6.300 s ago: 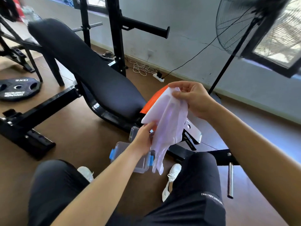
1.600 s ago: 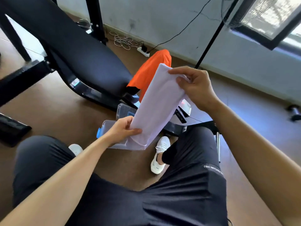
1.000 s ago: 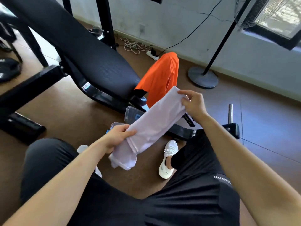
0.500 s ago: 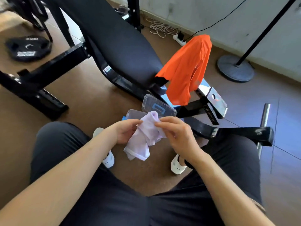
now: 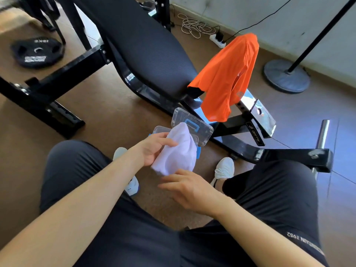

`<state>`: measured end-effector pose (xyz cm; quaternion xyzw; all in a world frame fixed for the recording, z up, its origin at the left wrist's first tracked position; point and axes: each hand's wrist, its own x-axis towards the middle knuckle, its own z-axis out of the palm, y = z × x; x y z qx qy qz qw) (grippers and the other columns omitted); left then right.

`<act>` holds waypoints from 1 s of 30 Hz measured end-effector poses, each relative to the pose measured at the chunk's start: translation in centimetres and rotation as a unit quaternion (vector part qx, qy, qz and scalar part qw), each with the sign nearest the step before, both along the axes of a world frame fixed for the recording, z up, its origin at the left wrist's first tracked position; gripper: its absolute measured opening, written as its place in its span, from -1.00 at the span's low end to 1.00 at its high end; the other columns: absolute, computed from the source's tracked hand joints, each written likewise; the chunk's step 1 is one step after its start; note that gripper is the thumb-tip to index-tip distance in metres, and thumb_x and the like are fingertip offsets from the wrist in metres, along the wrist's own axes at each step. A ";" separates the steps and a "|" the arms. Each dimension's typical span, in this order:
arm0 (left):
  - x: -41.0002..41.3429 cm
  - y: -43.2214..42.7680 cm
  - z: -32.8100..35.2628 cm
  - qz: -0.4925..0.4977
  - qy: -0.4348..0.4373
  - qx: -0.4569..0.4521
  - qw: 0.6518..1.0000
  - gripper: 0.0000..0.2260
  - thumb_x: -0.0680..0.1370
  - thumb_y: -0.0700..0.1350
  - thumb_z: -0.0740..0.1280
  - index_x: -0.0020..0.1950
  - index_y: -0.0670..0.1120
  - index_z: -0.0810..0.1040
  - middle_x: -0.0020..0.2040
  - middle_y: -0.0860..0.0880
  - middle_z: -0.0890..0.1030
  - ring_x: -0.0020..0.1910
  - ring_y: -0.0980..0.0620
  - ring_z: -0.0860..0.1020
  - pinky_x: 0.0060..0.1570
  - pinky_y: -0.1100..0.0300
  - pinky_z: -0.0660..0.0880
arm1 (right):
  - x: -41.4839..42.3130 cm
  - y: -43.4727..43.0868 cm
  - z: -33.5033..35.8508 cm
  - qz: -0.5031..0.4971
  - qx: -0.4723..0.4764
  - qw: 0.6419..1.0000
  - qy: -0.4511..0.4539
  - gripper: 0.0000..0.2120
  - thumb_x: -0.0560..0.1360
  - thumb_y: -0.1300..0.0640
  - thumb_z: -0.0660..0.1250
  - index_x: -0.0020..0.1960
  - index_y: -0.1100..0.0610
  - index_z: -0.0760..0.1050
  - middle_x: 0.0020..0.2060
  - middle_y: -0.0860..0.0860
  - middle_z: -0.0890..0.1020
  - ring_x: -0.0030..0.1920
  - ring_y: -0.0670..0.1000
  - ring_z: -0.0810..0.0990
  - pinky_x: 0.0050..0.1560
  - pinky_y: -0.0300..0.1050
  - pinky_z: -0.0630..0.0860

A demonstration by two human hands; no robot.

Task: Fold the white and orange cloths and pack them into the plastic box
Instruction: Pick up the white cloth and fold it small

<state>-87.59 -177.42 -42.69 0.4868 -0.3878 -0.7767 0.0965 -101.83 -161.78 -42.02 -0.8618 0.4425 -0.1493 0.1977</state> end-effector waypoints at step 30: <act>-0.2 1.6 1.7 -0.033 -0.132 -0.452 0.881 -0.64 0.52 0.04 0.47 0.29 0.00 0.57 0.20 0.09 0.60 0.15 0.11 0.54 0.12 0.17 0.54 | -8.0 -4.2 3.6 -0.350 0.252 0.759 -0.488 -0.62 0.50 -0.07 0.45 0.18 0.16 0.57 0.10 0.28 0.64 0.09 0.21 0.65 0.15 0.24 0.54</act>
